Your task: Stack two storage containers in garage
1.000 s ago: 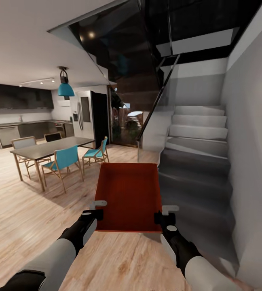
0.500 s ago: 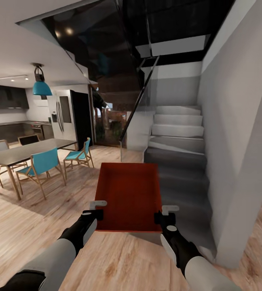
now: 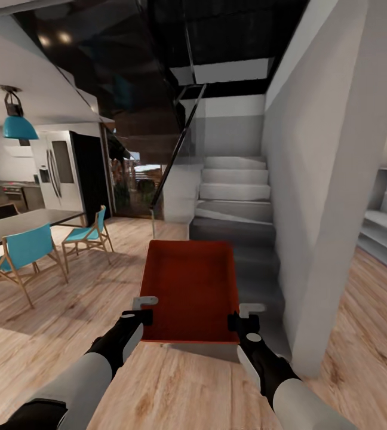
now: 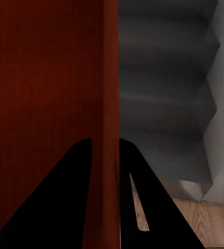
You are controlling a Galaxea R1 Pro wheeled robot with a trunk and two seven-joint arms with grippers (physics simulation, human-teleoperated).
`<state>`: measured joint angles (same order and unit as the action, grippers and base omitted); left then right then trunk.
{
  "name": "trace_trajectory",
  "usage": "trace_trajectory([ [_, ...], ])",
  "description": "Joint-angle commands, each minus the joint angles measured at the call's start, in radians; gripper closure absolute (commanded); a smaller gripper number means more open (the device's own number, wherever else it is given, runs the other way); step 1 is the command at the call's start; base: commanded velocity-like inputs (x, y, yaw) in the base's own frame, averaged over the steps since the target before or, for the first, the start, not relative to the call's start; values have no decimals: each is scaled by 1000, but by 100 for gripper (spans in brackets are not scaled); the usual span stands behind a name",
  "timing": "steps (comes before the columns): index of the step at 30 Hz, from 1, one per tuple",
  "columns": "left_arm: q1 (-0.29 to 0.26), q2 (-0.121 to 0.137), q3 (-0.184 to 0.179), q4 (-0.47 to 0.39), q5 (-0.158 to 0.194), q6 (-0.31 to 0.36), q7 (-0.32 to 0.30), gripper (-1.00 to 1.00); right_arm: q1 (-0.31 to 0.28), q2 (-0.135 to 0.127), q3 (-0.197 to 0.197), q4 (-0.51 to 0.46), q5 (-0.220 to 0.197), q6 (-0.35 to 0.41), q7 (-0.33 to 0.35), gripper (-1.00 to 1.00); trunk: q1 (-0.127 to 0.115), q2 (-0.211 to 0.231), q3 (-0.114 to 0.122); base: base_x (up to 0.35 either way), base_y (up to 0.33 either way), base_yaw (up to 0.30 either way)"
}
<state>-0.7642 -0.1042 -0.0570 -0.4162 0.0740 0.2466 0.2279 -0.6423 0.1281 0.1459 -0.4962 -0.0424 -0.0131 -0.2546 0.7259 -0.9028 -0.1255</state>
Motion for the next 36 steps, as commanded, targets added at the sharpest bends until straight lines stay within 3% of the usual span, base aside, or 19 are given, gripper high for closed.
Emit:
trace_trajectory([
  [1, 0, 8, -4, -1, 1, 8, 10, 100, -2, -2, -43, -2, 10, -3, -51, 100, 0, -1, -1, 0, 0, -283],
  [36, 0, 8, -4, 0, 1, 8, 10, 100, -2, -1, -43, 0, 10, -4, -51, 100, 0, -1, -1, 0, 0, -283],
])
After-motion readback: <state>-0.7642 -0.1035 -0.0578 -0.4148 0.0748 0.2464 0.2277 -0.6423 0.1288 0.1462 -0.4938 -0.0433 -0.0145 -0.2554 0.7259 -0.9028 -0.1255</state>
